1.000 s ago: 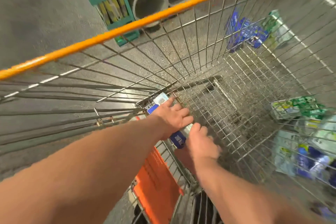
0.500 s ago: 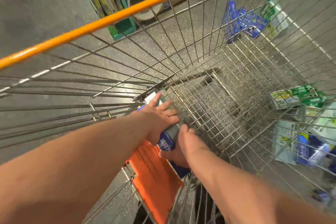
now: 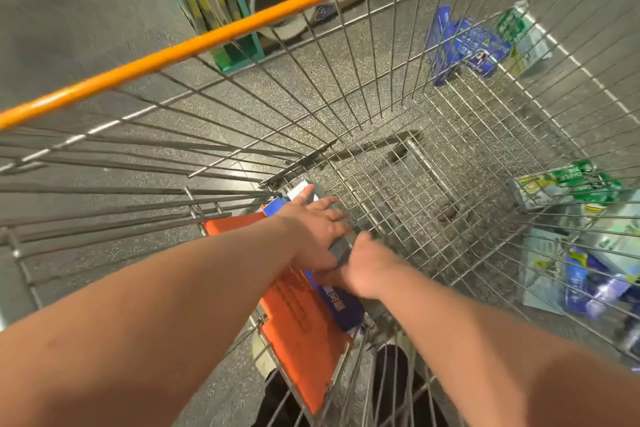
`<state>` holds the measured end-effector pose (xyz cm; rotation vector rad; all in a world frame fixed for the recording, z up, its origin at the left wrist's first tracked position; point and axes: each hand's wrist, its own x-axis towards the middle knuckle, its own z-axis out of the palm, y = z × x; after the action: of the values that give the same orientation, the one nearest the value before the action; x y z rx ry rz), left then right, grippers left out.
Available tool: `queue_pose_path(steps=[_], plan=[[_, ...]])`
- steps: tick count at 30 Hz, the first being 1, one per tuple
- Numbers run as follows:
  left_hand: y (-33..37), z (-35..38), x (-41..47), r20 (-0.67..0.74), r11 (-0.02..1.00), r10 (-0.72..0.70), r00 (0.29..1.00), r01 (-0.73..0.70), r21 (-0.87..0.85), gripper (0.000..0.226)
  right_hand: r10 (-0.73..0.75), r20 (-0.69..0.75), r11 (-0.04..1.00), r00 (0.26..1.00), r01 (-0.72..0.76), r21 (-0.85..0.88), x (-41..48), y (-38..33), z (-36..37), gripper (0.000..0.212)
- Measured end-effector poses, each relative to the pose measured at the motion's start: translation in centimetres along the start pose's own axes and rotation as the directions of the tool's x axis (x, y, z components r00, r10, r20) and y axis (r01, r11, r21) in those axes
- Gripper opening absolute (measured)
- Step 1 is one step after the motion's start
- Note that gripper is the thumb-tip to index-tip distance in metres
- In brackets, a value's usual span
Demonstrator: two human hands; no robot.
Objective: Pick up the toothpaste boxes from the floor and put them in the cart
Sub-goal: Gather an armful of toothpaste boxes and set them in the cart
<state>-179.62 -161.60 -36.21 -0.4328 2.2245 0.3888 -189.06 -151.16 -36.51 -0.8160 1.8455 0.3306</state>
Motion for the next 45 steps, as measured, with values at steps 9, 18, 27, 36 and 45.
queue_pose_path(steps=[9,18,27,36,45], plan=[[0.2,-9.1,-12.0,-0.065,0.928,-0.317,0.946,0.296,-0.226,0.058,-0.241,-0.245,0.964,0.939,0.262,0.054,-10.3,1.1,-10.6,0.071],[7.9,-22.1,-26.1,-0.344,0.926,-0.377,0.860,0.348,-0.145,0.062,-0.462,-0.484,0.886,0.743,0.404,-0.226,-27.9,3.0,-21.7,0.070],[17.4,-25.3,-35.1,-0.554,0.974,-0.193,0.810,0.226,-0.009,0.072,-0.413,-0.624,0.911,0.664,0.297,-0.287,-42.8,11.7,-18.1,0.070],[30.1,-26.0,-35.6,-0.566,0.979,0.084,0.820,0.039,0.202,0.068,-0.137,-0.747,0.990,0.651,0.059,-0.129,-52.3,25.2,-11.2,0.071],[42.4,-27.7,-31.5,-0.479,0.915,0.300,0.825,-0.107,0.388,0.071,0.148,-0.770,0.988,0.620,-0.068,0.136,-55.7,37.7,-7.4,0.076]])
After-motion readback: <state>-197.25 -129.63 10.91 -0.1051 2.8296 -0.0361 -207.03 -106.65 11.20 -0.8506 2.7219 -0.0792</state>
